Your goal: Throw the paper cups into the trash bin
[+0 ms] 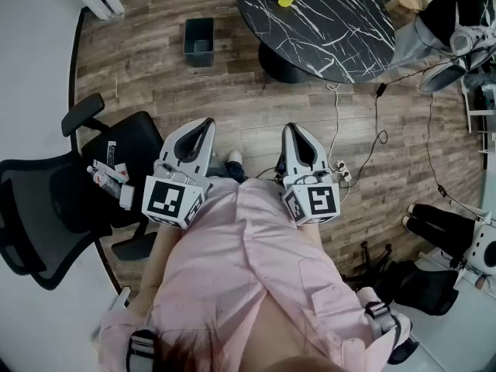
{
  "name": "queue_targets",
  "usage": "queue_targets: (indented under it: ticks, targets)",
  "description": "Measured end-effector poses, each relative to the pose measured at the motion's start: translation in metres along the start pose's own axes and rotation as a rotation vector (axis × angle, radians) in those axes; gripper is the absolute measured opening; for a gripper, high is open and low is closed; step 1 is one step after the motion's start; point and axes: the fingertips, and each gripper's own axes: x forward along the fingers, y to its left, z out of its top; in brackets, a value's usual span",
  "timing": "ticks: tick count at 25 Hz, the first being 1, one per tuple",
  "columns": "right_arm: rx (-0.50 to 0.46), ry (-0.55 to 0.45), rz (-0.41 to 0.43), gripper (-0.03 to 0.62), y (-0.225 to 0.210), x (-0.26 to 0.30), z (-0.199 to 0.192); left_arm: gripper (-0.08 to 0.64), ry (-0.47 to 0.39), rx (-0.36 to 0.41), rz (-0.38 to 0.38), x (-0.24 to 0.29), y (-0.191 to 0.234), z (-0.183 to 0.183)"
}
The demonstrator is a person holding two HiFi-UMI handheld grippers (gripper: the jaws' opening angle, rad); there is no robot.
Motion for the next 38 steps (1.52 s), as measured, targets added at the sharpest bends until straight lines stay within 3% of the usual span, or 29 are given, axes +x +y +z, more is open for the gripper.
queue_targets:
  ticks: [6,25,38]
  targets:
    - [0.003,0.006,0.003,0.032,-0.001,0.006,0.0,0.015,0.022,0.015,-0.017,0.005,0.001,-0.002]
    - [0.027,0.002,0.03,0.032,-0.01,0.011,-0.001,0.015,0.019,-0.038,0.004,0.014,0.001,-0.004]
    - [0.045,0.03,-0.008,0.032,-0.02,0.051,0.001,0.015,0.034,-0.053,-0.029,0.047,0.036,0.002]
